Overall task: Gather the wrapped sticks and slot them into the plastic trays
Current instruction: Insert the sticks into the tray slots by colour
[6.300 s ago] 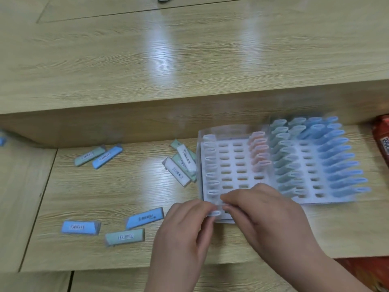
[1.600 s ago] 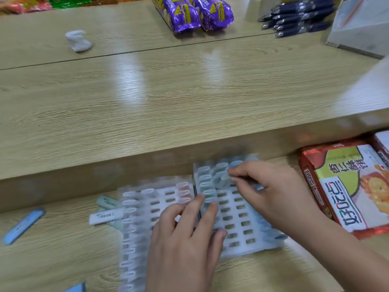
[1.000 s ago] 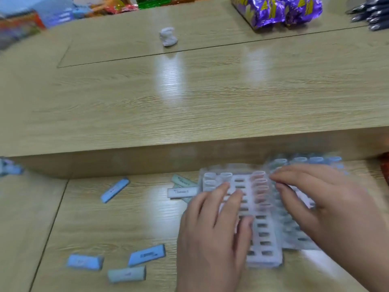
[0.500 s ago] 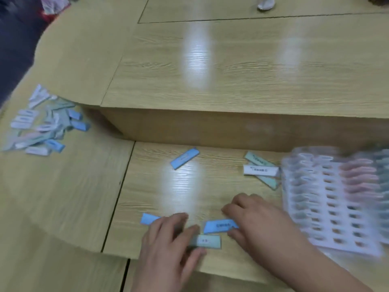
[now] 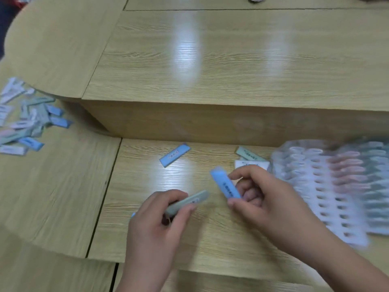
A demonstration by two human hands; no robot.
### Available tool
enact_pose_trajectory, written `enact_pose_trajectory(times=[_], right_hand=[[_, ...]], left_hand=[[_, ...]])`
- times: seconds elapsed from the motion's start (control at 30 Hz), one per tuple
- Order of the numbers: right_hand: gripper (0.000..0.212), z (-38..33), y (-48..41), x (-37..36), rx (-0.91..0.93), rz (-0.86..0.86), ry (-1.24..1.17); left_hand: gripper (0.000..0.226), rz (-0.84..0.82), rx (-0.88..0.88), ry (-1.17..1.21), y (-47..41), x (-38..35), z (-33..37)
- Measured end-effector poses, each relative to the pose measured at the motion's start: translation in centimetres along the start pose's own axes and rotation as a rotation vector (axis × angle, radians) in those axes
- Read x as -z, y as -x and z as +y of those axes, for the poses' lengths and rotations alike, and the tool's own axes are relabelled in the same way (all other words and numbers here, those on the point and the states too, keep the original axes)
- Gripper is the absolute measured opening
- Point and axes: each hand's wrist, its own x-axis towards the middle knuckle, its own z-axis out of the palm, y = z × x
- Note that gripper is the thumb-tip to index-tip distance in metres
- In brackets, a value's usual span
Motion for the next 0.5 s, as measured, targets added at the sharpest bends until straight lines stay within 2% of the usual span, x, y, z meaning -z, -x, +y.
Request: enact_pose_trajectory(times=[0.1, 0.2, 0.3, 0.5], right_hand=[[0.061, -0.6, 1.5, 2.4, 0.027, 0.003, -0.232], [0.069, -0.4, 3.3, 5.6, 0.036, 0.011, -0.354], [0.065, 0.8, 5.0, 9.0, 0.032, 0.066, -0.446], [0.044, 4.4, 7.9, 16.1, 0.006, 0.374, -0.46]], left_hand=[[0.018, 0.012, 0.035, 0.183, -0.4, -0.8, 2.3], [0.03, -0.026, 0.059, 0.255, -0.5, -2.2, 4.8], [0.04, -0.074, 0.052, 0.321, -0.7, -4.4, 7.5], [0.026, -0.129, 0.028, 0.267, -1.1, -9.3, 11.8]])
